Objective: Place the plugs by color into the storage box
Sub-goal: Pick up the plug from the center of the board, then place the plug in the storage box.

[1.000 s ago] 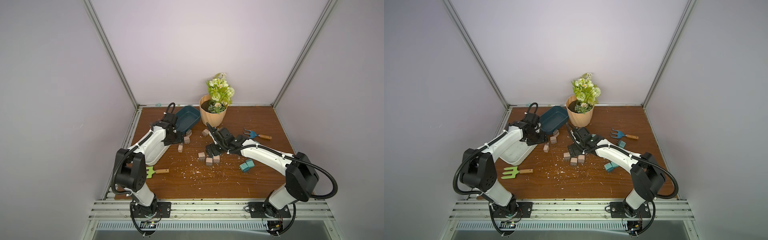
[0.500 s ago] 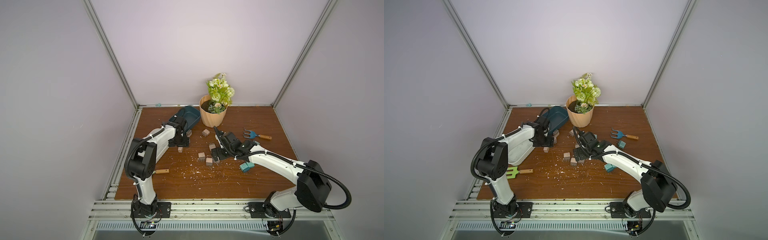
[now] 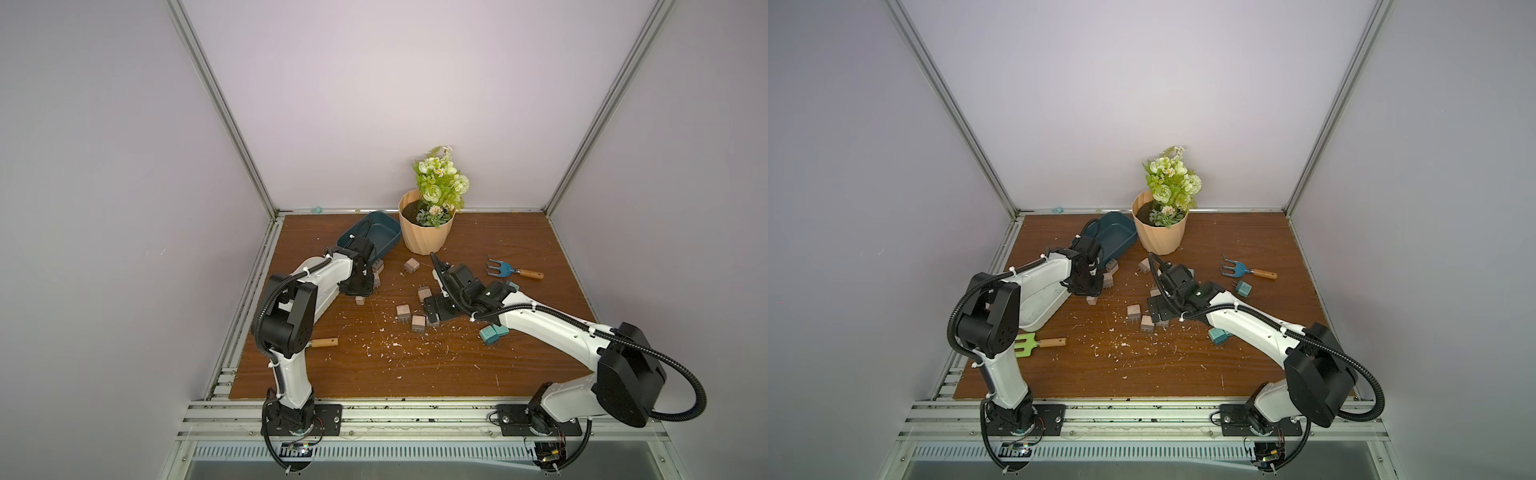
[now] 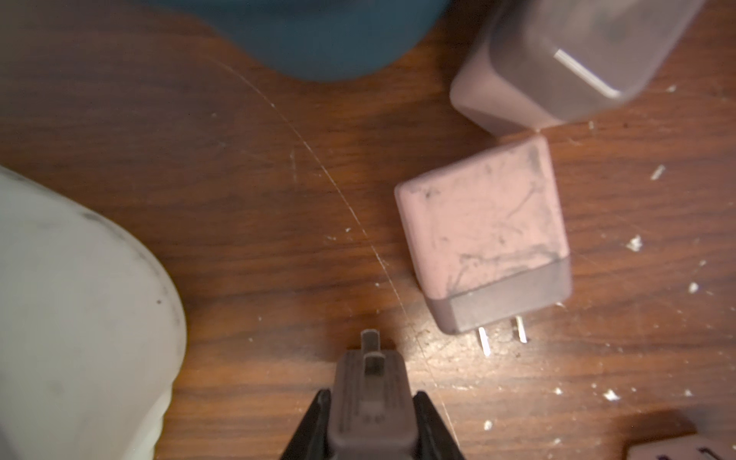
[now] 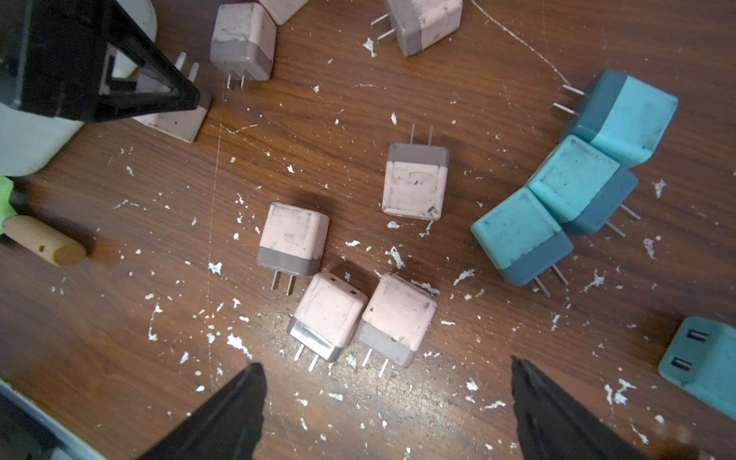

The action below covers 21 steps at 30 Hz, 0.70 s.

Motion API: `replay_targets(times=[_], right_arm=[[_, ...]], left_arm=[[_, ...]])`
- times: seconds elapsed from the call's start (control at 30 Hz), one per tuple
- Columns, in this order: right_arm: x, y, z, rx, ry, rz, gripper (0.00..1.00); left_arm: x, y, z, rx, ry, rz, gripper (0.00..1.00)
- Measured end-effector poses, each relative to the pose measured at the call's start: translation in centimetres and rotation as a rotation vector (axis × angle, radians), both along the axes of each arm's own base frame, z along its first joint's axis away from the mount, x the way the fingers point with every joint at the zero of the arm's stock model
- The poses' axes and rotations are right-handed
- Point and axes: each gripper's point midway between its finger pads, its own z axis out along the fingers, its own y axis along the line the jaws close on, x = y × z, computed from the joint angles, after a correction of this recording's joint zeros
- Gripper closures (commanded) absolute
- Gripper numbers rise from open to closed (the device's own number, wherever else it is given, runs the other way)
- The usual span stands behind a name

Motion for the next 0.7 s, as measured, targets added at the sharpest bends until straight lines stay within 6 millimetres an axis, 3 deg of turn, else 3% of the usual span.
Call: replay_targets(times=[0.27,0.47,0.57,0.7], right_arm=[[0.0,0.0,0.0,0.0,-0.001,0.0,0.02],[0.1,0.1,0.0,0.001,-0.006,0.006,0.02],[0.1,0.1,0.0,0.0,-0.006,0.007,0.02],[0.2,0.2,0.0,0.005,-0.007,0.009,0.02]], left_arm=[[-0.3,0.2,1.0,0.003,0.01,0.01,0.76],[1.8,0.2,6.0,-0.04,-0.077,0.048,0.72],[2.1,2.4,8.6,-0.067,-0.118,0.113,0.72],[2.3,7.5,10.4,-0.057,-0.148,0.24,0.72]])
